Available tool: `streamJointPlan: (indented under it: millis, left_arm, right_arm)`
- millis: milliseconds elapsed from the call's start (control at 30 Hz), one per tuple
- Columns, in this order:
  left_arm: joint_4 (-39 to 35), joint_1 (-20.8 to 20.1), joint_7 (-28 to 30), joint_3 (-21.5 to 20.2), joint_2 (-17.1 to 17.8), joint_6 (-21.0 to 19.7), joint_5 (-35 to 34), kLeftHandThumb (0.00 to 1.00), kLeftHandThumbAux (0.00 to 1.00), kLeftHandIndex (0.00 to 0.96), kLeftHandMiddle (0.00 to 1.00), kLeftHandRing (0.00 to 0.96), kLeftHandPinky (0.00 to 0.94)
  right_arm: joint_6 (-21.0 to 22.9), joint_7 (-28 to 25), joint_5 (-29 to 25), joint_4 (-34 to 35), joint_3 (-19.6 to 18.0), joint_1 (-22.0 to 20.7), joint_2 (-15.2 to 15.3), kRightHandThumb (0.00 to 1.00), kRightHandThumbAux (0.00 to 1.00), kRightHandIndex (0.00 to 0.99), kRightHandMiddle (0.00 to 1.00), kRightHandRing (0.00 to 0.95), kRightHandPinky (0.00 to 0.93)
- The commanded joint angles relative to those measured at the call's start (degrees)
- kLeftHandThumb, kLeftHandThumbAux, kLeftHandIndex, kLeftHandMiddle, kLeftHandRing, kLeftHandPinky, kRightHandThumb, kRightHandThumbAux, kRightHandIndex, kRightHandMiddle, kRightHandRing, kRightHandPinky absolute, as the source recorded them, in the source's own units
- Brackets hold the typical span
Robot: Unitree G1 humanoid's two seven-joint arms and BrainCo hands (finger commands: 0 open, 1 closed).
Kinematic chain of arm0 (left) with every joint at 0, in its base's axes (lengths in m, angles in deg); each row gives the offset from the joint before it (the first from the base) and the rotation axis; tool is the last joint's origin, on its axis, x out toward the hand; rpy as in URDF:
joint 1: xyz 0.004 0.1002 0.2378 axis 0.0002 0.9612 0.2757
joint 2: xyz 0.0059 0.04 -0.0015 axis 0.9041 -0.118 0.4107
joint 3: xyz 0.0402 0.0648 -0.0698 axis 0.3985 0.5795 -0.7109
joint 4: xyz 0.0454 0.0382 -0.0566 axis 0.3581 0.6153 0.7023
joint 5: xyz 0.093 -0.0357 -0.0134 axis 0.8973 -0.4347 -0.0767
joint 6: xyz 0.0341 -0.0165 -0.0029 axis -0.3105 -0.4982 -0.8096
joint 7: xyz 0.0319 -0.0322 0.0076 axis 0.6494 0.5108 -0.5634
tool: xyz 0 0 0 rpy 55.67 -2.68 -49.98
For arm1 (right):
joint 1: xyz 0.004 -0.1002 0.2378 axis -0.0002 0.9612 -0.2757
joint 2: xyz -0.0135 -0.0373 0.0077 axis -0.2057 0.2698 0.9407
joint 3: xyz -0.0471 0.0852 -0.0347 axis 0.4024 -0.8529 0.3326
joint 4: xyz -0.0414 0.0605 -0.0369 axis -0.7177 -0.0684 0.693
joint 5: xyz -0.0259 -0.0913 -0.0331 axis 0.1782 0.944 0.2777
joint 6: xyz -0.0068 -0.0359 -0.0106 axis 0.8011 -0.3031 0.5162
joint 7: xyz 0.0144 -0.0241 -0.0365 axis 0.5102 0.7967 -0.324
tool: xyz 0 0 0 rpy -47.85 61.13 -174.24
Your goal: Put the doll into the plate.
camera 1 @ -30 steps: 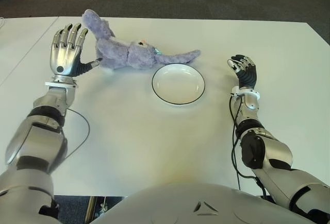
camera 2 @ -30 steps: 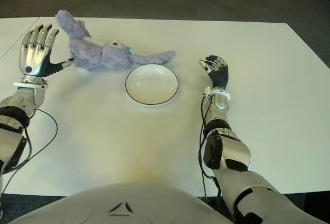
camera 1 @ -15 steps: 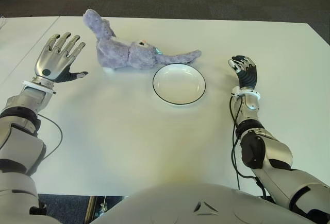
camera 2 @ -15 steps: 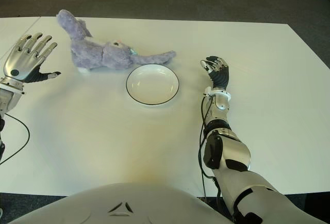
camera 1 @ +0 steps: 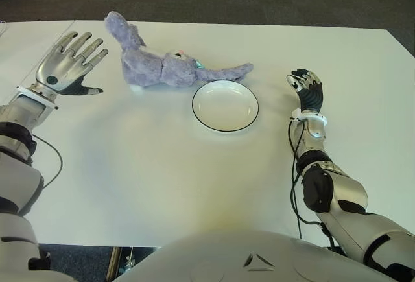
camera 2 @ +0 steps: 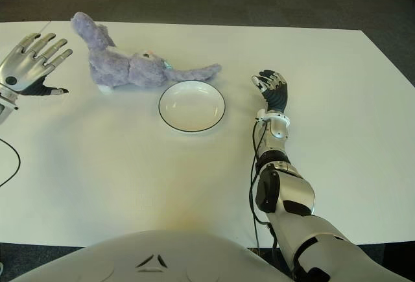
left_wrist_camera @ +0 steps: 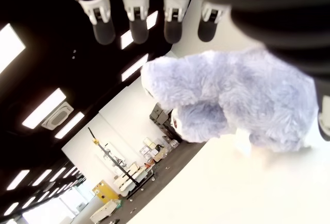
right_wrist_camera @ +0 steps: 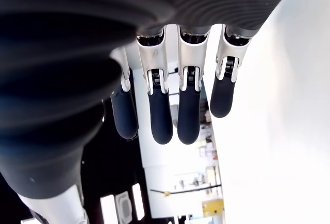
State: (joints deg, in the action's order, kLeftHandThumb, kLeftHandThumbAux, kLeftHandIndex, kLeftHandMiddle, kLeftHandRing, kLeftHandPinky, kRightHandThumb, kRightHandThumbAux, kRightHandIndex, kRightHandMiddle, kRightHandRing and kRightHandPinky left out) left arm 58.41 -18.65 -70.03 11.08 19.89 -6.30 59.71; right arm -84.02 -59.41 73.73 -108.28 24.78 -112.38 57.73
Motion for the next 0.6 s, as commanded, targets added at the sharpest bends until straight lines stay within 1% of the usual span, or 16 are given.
streamJointPlan:
  millis: [33, 167, 267, 533, 600]
  left_arm:
    - [-2.0, -0.7, 1.9, 2.7, 1.5, 4.8, 2.3, 0.000, 0.390, 0.000, 0.000, 0.000, 0.000]
    - [-2.9, -1.6, 3.4, 3.1, 2.6, 7.6, 2.6, 0.000, 0.390, 0.000, 0.000, 0.000, 0.000]
    - [-3.8, -2.5, 3.9, 3.4, 3.3, 8.9, 3.1, 0.000, 0.389, 0.000, 0.000, 0.000, 0.000]
    - [-6.9, -3.6, 5.1, 2.8, 5.1, 10.0, 3.0, 0.000, 0.388, 0.000, 0.000, 0.000, 0.000]
    - [-8.3, -3.5, 5.1, 1.9, 5.9, 10.1, 2.3, 0.011, 0.390, 0.000, 0.000, 0.000, 0.000]
  right_arm:
    - [5.5, -0.1, -2.6, -8.4, -1.4, 12.8, -7.6, 0.103, 0.788, 0.349, 0.350, 0.335, 0.254]
    - [5.5, -0.3, -2.6, -8.4, -1.4, 12.8, -7.5, 0.104, 0.785, 0.345, 0.348, 0.334, 0.268]
    - [5.7, -0.3, -2.5, -8.5, -1.4, 12.7, -7.5, 0.085, 0.769, 0.330, 0.336, 0.321, 0.268]
    - [5.9, 0.2, -2.3, -8.5, -1.3, 12.6, -7.5, 0.073, 0.762, 0.318, 0.323, 0.301, 0.242]
    - [6.0, 0.3, -2.2, -8.5, -1.3, 12.6, -7.5, 0.071, 0.761, 0.317, 0.324, 0.299, 0.230]
